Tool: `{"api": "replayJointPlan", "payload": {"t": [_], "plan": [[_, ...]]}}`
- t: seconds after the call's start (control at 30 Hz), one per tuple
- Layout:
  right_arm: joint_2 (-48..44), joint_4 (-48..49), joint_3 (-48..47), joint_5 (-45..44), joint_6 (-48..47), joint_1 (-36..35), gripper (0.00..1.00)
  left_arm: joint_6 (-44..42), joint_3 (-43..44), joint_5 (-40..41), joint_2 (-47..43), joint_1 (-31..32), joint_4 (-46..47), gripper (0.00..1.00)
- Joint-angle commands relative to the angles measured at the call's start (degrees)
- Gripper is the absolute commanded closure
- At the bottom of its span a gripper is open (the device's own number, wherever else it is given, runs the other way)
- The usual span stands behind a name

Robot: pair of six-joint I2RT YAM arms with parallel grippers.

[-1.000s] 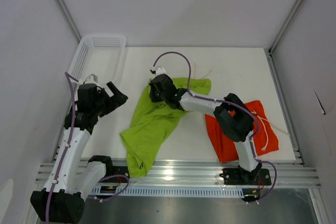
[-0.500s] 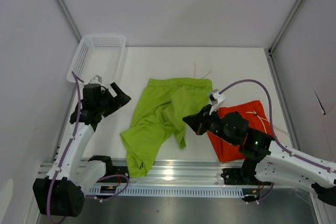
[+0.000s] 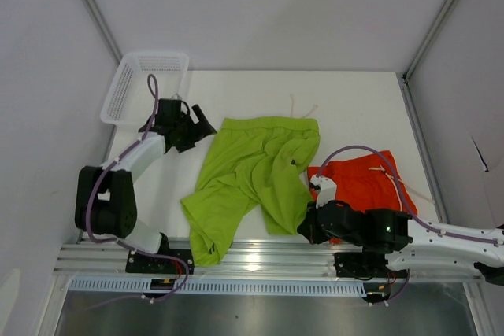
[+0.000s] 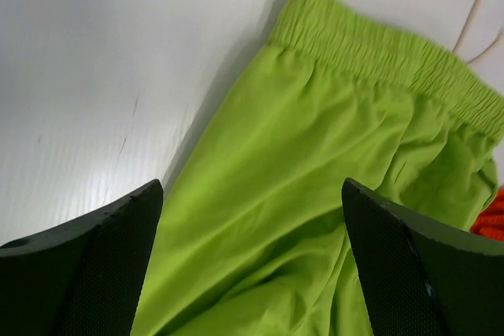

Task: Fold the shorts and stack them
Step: Flatten the shorts out

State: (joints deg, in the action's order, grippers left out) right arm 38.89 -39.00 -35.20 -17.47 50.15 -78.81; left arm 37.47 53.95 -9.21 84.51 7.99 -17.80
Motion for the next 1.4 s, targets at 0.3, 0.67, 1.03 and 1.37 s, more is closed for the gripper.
{"api": "replayJointPlan", "payload": {"t": [0.3, 0.67, 1.03, 1.37], "plan": [[0.6, -12.2, -5.5, -0.2, 5.1, -0.6, 1.0, -4.1, 24.9, -2.3, 25.1, 1.0, 6.3, 0.1], [-3.0, -12.2, -5.1, 0.1, 5.6, -0.6, 1.0, -7.8, 34.8, 0.5, 34.9, 5.2, 1.1, 0.19], [-3.6, -10.7, -4.4, -0.6, 5.6, -0.6, 1.0, -9.6, 46.5, 5.5, 42.8, 7.7, -11.0, 0.66], [-2.4, -11.7, -4.5, -4.4, 6.0, -0.5, 1.0, -6.2, 42.2, 8.2, 29.8, 4.9, -13.4, 1.0]]}}
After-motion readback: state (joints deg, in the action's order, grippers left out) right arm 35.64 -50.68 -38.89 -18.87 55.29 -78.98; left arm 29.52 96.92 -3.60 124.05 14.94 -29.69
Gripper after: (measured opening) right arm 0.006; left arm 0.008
